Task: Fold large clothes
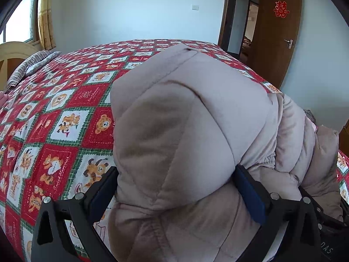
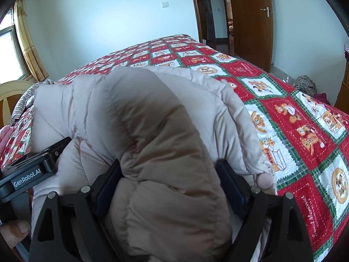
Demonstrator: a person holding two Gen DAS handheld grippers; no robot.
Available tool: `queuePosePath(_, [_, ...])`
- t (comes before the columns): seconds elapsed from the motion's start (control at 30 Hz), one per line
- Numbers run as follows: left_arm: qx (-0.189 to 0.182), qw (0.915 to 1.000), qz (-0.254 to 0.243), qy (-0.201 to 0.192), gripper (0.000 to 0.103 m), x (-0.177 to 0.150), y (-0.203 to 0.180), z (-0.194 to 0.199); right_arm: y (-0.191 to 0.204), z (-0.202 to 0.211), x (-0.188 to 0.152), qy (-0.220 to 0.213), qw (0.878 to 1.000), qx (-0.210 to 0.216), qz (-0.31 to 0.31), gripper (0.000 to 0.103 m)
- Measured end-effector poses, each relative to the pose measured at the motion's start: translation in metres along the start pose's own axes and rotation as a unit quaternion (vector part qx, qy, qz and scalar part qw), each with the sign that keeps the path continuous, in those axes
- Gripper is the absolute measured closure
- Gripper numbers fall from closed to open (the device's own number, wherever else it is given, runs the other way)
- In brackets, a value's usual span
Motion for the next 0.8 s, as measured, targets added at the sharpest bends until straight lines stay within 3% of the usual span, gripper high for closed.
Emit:
queuePosePath(0.37, [-0.015,0.9998,0.007,0.010,0.001,0.000,0.001,-0.002,0.000,-0.002,0.000,0.004,1.000,-0.001,0.001,0.014])
queuePosePath(0.47, [-0.062,0.9975,0.022,0.028,0.001,0.000,0.012,0.008,0.000,0.000,0.005,0.033,0.999,0.020,0.003,0.012])
queuePosePath(0.53, [-0.089,0.9950,0.038,0.024,0.001,-0.004,0.025,0.028,-0.005,0.016,0.011,0.039,0.997,0.061,-0.023,0.012])
queuePosePath(0.6, [-0.119,0.9915,0.053,0.009,0.001,-0.011,0.042,0.052,-0.018,0.041,0.019,0.016,0.994,0.091,-0.052,0.012])
queuePosePath(0.67, [-0.146,0.9862,0.079,-0.002,0.001,-0.020,0.059,0.067,-0.032,0.055,0.026,0.000,0.994,0.092,-0.064,0.008])
queuePosePath(0.8, [-0.201,0.9712,0.120,0.045,0.001,-0.042,0.066,0.051,-0.054,0.042,0.027,0.037,0.991,0.100,-0.085,0.007])
Point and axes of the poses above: each gripper's, at about its wrist camera, not at the fingertips, and z roughly against the way its jaws point, y to its left, x to its top, the point moved 8 cm from there along -z, roughly the way its jaws point, and after that the axes turned 8 degrees about -z, right-handed, at the moved point
